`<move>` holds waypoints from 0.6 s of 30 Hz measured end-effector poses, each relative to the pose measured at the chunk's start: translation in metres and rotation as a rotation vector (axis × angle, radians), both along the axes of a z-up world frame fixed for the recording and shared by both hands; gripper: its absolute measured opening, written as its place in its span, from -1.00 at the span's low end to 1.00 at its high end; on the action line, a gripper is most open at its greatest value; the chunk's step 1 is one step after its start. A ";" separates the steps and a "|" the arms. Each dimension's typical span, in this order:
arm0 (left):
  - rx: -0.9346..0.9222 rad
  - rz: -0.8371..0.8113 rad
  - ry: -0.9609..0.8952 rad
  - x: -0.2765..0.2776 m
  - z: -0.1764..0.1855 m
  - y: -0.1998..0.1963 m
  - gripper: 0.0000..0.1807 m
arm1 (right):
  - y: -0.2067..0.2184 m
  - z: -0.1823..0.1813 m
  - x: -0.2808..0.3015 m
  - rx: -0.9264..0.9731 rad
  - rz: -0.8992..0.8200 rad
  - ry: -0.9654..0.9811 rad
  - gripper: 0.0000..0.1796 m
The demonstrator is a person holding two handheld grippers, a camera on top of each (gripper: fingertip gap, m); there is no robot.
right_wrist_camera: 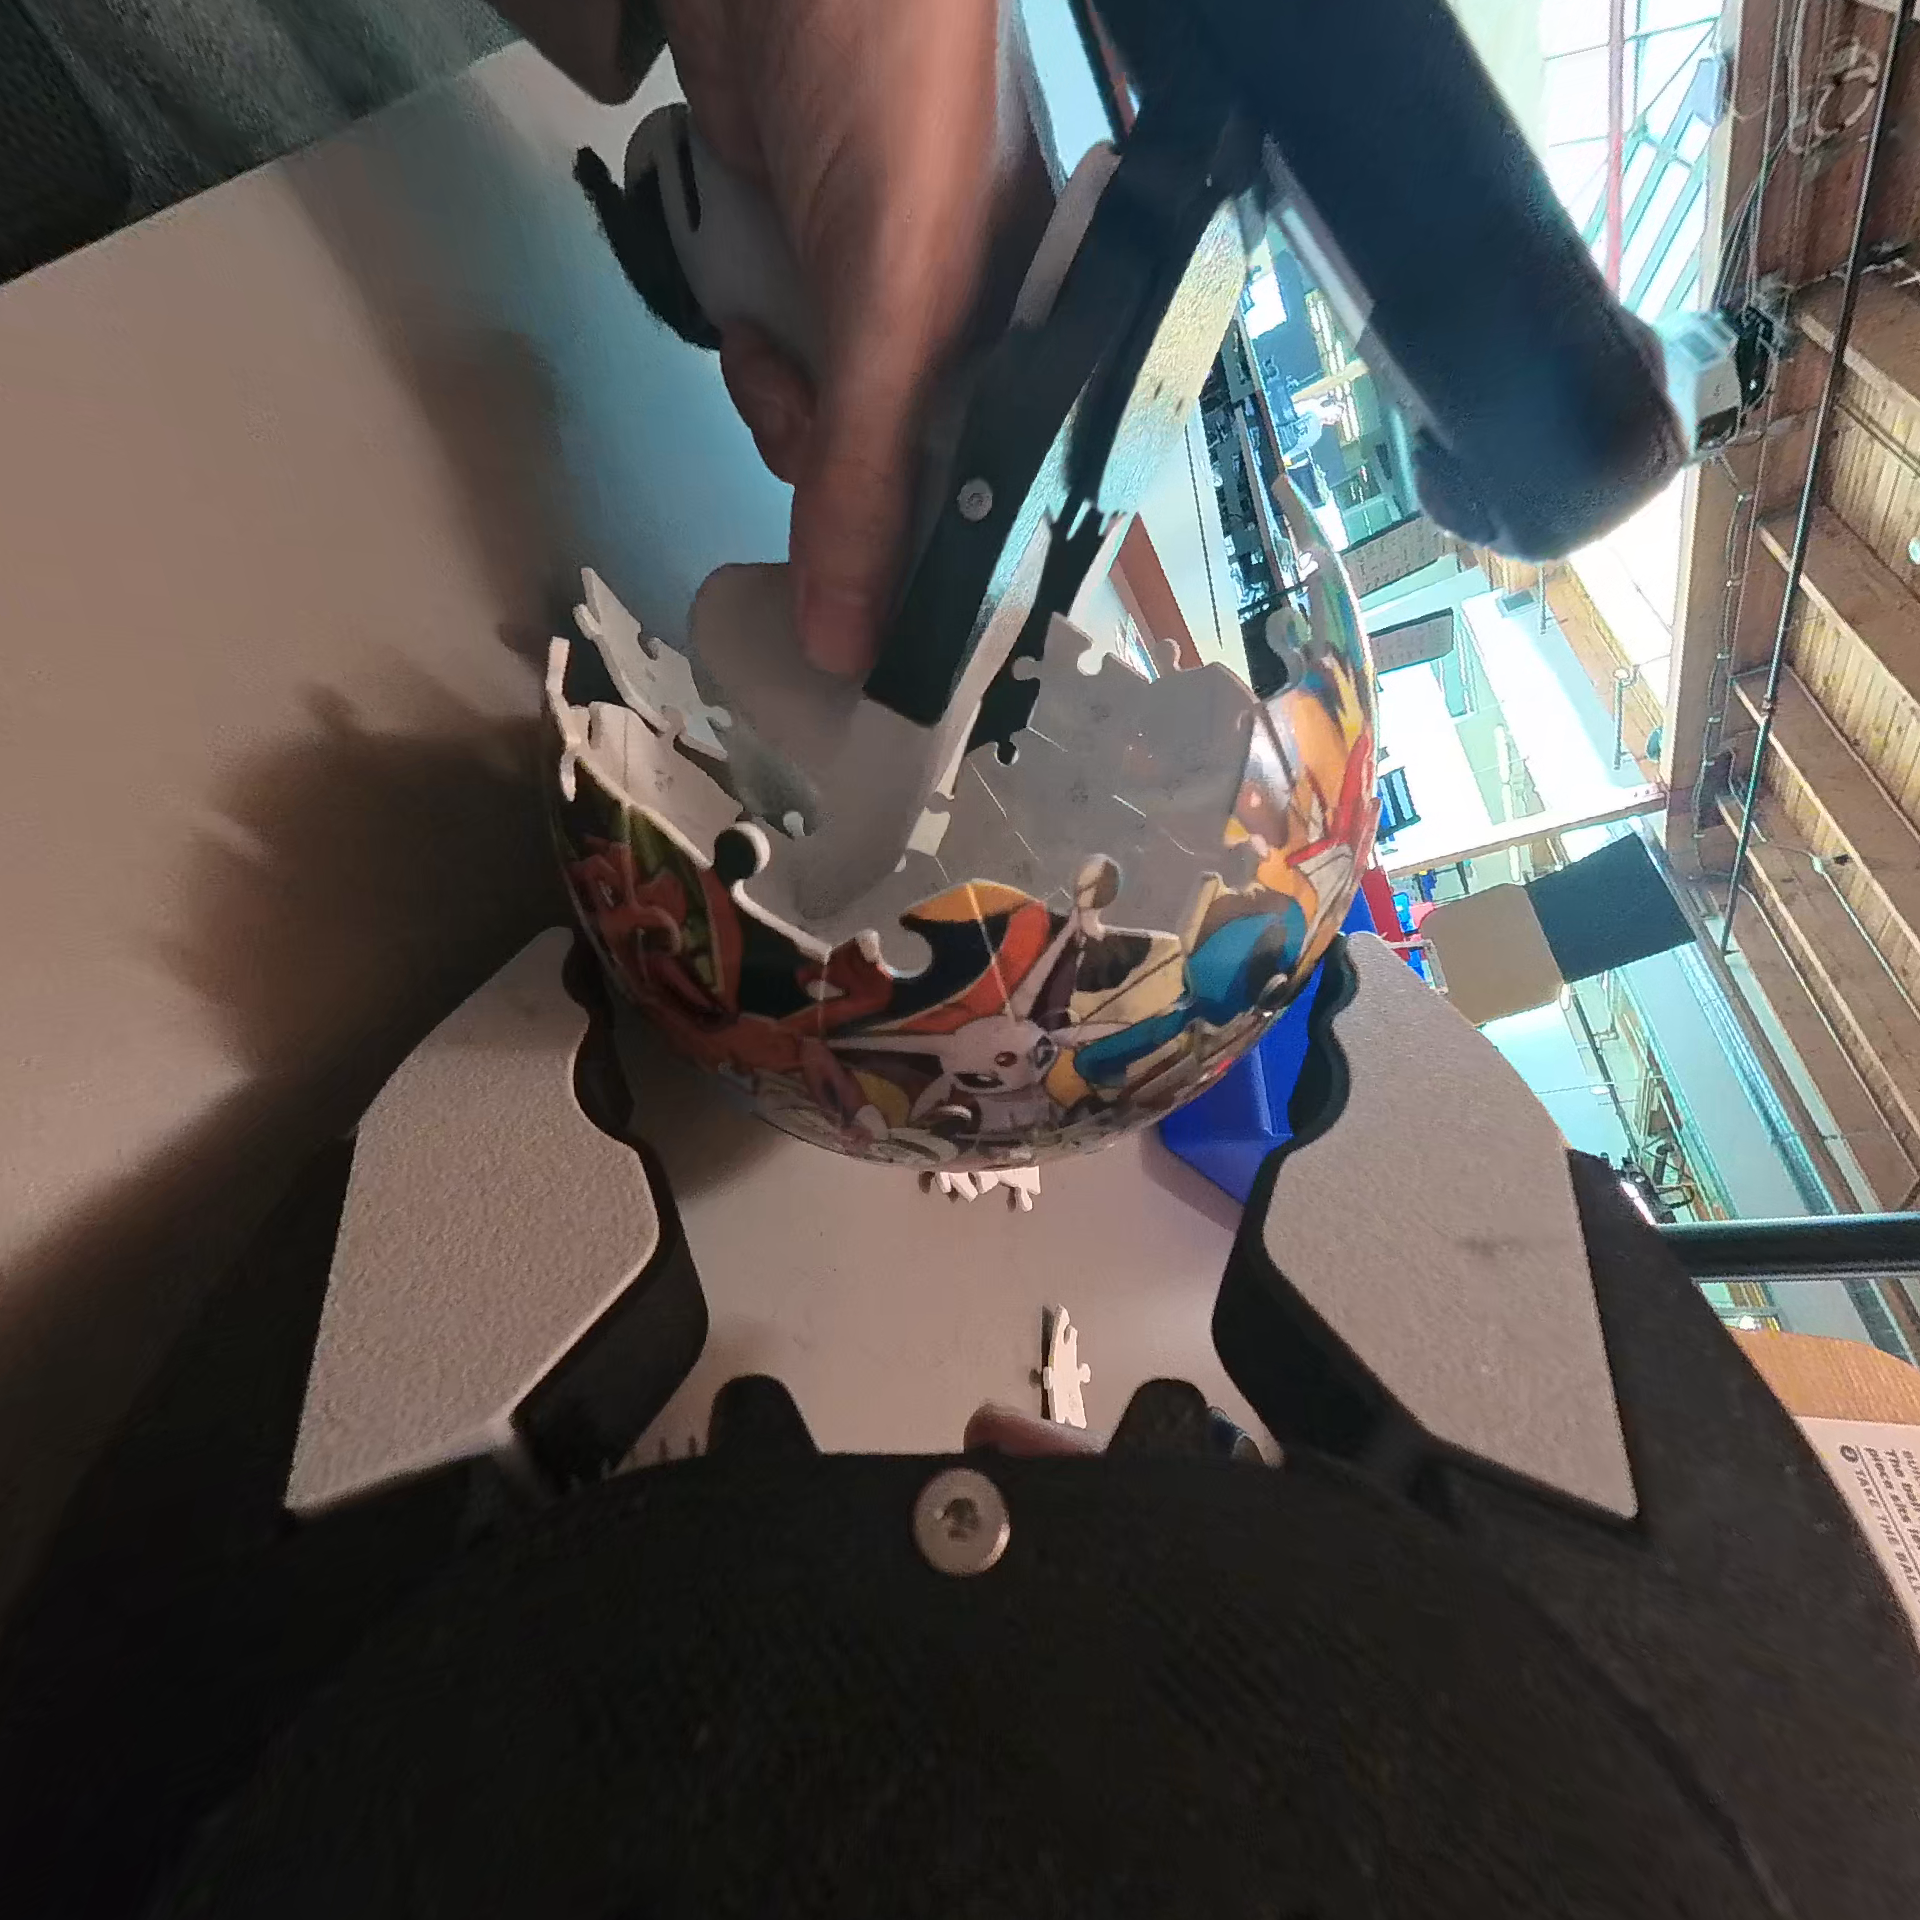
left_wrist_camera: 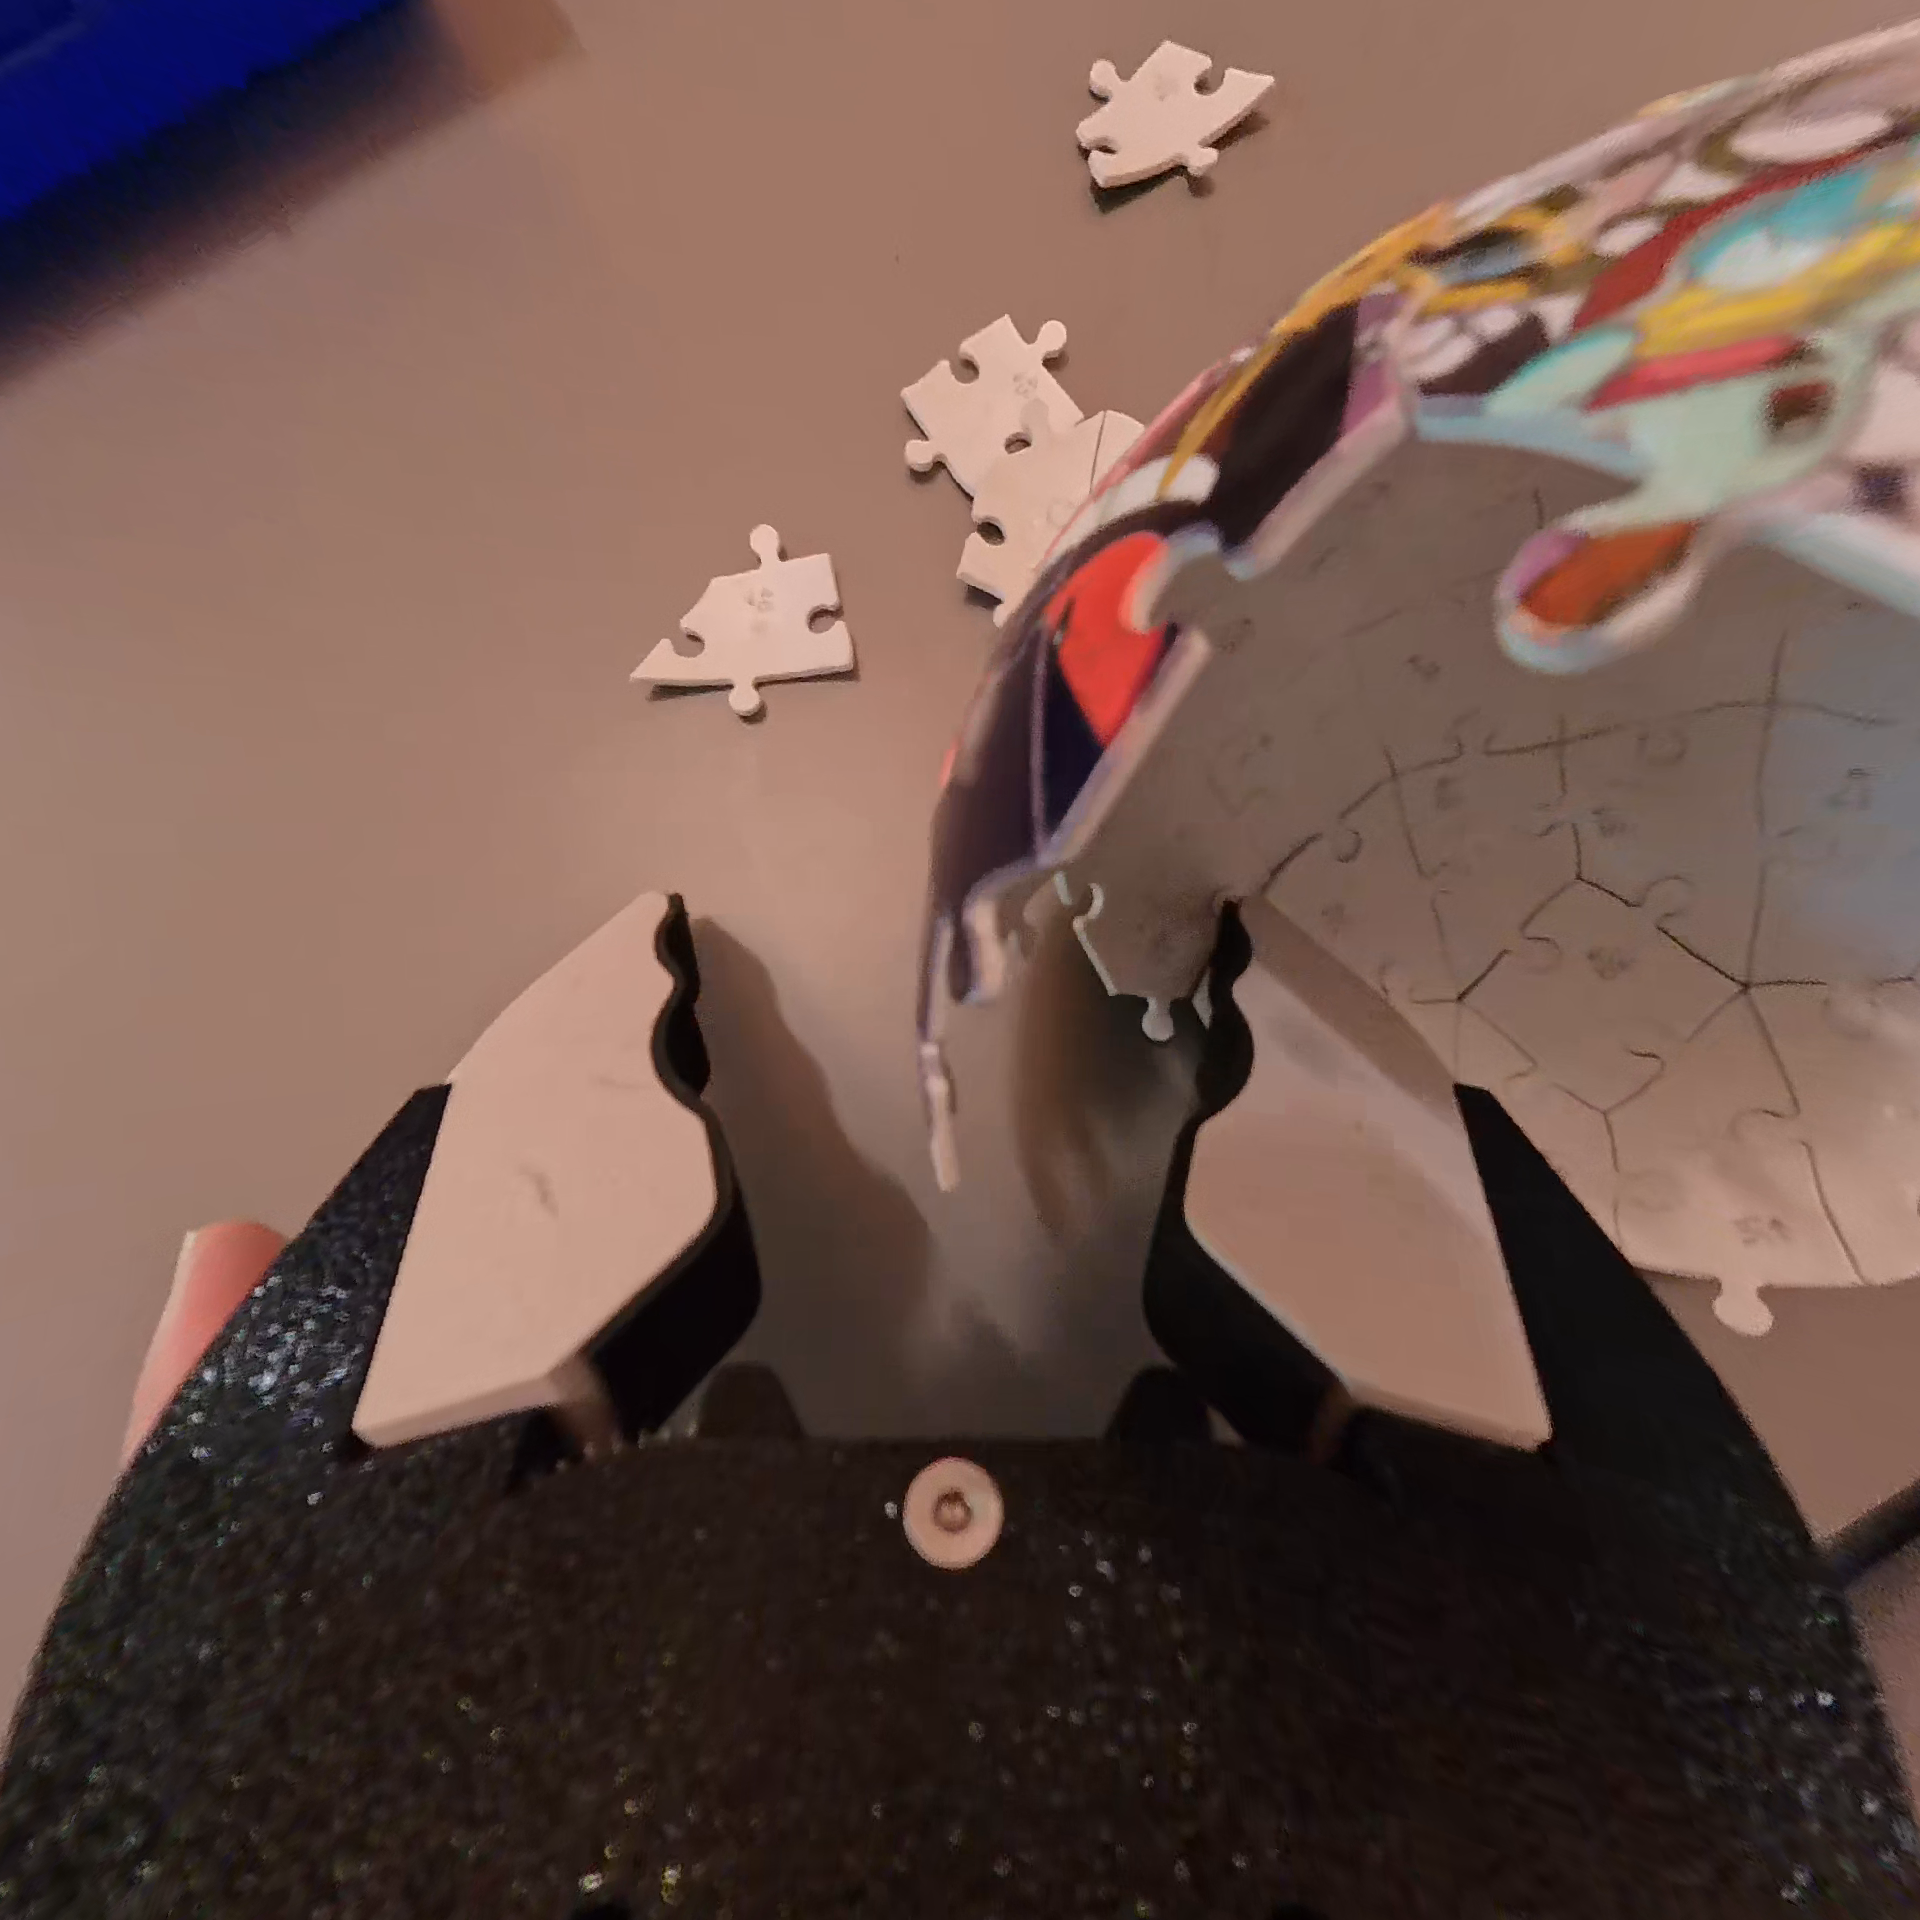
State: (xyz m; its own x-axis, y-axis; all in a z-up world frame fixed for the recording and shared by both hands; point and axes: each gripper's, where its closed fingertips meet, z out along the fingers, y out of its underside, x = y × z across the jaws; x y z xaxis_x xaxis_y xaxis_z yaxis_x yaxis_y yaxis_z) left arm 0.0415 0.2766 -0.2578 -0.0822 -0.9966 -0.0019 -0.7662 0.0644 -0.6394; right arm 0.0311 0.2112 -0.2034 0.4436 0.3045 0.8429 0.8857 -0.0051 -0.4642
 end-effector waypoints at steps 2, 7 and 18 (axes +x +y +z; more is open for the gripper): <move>-0.004 -0.001 -0.002 0.001 0.000 -0.001 0.02 | 0.000 0.000 0.000 0.000 -0.002 0.002 0.39; 0.001 0.003 -0.005 0.002 -0.002 0.000 0.04 | 0.001 0.000 0.002 0.000 -0.007 0.016 0.39; -0.039 -0.047 0.033 0.007 -0.004 -0.006 -0.02 | 0.003 0.000 0.011 0.005 -0.028 0.023 0.36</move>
State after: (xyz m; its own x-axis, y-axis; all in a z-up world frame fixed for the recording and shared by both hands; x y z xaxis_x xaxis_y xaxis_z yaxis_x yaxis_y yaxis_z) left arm 0.0487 0.2710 -0.2617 -0.1282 -0.9909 0.0407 -0.7838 0.0761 -0.6163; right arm 0.0417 0.2138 -0.2031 0.4707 0.2876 0.8341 0.8745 -0.0272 -0.4842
